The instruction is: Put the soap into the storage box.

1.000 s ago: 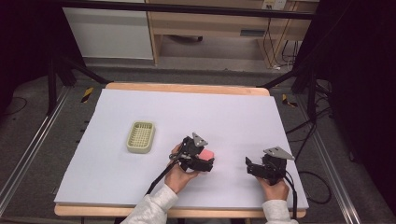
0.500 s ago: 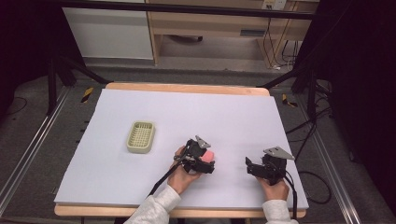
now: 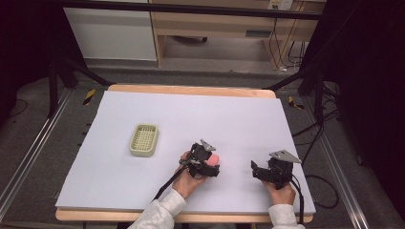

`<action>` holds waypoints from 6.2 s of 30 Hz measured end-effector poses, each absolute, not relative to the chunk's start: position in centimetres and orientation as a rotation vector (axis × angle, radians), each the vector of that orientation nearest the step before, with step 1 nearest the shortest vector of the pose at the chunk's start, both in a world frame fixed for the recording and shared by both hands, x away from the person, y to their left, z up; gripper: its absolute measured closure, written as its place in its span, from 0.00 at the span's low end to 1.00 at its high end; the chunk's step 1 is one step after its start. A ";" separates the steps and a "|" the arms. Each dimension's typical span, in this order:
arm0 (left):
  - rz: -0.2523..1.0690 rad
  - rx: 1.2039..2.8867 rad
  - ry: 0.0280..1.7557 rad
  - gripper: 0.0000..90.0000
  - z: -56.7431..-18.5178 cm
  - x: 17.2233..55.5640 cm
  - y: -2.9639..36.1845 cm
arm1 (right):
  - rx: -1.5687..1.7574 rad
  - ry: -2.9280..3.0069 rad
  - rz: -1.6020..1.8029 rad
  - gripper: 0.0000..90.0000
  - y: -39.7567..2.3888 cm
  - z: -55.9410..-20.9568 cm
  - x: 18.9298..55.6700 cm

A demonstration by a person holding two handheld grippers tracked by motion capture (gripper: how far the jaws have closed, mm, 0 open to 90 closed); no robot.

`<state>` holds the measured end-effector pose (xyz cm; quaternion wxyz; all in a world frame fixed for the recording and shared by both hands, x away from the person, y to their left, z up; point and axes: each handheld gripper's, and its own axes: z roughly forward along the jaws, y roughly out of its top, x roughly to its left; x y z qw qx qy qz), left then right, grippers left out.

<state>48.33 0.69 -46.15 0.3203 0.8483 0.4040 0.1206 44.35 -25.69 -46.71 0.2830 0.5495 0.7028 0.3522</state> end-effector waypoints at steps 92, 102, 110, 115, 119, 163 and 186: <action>0.374 2.143 1.058 0.41 -40.7 47.5 8.2 | 1.475 1.886 0.953 0.11 -25.6 -46.7 44.4; 0.400 2.101 1.112 0.41 -40.2 48.1 10.8 | 1.469 1.887 0.954 0.11 -25.6 -46.7 44.4; 0.431 2.088 1.148 0.41 -39.8 48.6 12.7 | 1.465 1.888 0.949 0.11 -25.6 -46.7 44.4; 0.452 2.069 1.180 0.41 -39.5 49.2 14.0 | 1.474 1.891 0.951 0.11 -25.5 -46.7 44.5; 0.473 2.044 1.213 0.41 -39.2 49.7 15.3 | 1.468 1.887 0.950 0.11 -25.4 -46.7 44.4; 0.533 1.964 1.441 0.41 -40.9 54.3 21.5 | 1.451 1.885 0.962 0.11 -25.2 -46.5 44.4; 0.513 1.984 1.485 0.41 -43.3 55.3 21.5 | 1.452 1.893 0.960 0.11 -25.1 -46.6 44.5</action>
